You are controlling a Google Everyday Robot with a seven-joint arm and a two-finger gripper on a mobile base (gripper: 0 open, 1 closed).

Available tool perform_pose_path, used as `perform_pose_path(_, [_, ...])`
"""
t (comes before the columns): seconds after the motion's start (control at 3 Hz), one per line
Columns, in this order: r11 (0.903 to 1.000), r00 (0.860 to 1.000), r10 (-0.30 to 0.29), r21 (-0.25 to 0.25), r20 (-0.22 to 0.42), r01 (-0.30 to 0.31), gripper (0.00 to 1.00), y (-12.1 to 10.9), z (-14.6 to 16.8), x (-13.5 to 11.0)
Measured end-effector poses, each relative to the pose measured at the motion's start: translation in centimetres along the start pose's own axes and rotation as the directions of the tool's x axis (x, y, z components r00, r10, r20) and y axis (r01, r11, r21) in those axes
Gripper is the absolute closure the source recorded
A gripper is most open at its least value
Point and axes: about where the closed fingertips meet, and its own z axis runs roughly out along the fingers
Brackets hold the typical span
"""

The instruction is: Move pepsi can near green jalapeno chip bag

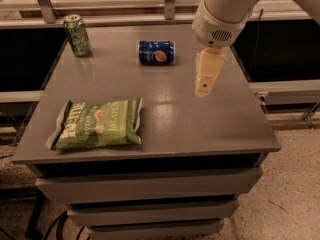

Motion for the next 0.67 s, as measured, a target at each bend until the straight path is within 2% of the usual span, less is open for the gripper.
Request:
perform_pose_path(0.33, [1.0,1.0,0.001,0.0,0.0,-0.001,0.0,-0.01,0.0,0.0])
perform_pose_path(0.67, [0.9989,0.999,0.041,0.021,-0.026,-0.041,0.0,-0.4,0.08,0.14])
